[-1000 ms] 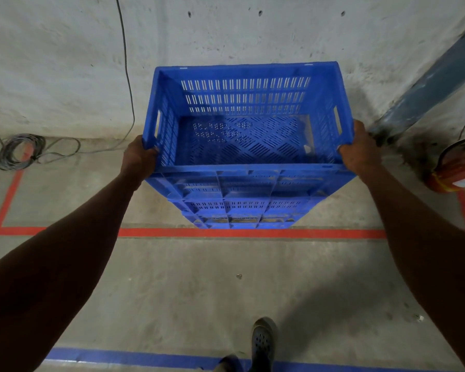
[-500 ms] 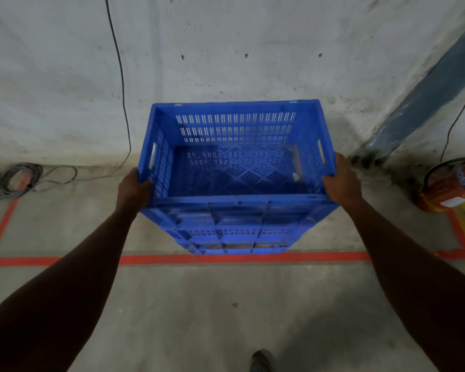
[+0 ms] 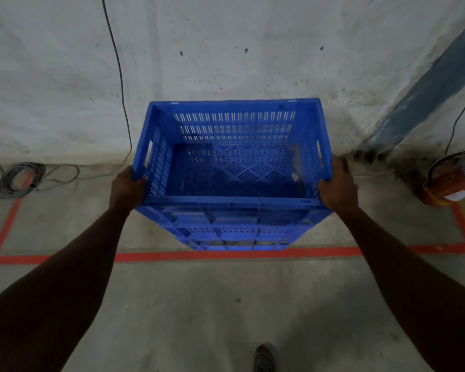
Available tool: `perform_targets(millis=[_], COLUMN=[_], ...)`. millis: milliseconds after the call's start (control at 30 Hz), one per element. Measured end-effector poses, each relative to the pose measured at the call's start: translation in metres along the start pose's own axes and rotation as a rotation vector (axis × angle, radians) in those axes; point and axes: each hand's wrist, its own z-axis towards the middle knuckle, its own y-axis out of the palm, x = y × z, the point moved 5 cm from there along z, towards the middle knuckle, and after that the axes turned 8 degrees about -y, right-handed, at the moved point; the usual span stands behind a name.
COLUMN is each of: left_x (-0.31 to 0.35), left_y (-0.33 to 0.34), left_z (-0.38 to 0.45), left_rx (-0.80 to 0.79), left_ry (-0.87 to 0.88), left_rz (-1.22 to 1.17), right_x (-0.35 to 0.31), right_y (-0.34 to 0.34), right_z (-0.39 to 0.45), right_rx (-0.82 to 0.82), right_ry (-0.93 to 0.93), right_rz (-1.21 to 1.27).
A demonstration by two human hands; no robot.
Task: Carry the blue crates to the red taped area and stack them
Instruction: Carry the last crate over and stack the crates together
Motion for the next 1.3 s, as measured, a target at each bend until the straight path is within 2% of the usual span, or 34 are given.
perform_targets(millis=[300, 467, 733, 867, 1033, 1200, 1300], left_x=[-0.014, 0.003, 0.006, 0.008, 0.016, 0.005, 0.011], left_y=[-0.007, -0.003, -0.015, -0.017, 0.000, -0.004, 0.010], left_z=[-0.030, -0.018, -0.013, -0.006, -0.034, -0.026, -0.031], left_rx=[0.097, -0.001, -0.046, -0.029, -0.013, -0.007, 0.022], left_ry=[0.074, 0.003, -0.046, -0.055, -0.051, -0.065, -0.045], left_rz=[-0.035, -0.007, 0.037, 0.050, 0.020, 0.010, 0.017], right_x=[0.004, -0.006, -0.010, -0.007, 0.009, 0.001, 0.005], right_y=[-0.006, -0.007, 0.001, 0.004, -0.011, -0.006, -0.018], right_z=[-0.011, 0.015, 0.004, -0.007, 0.028, 0.012, 0.023], right_rx=[0.036, -0.056, -0.040, -0.027, -0.053, -0.025, -0.056], right_ry=[0.007, 0.009, 0.026, 0.053, 0.058, 0.019, 0.067], right_rz=[0.064, 0.034, 0.023, 0.016, -0.012, -0.026, 0.001])
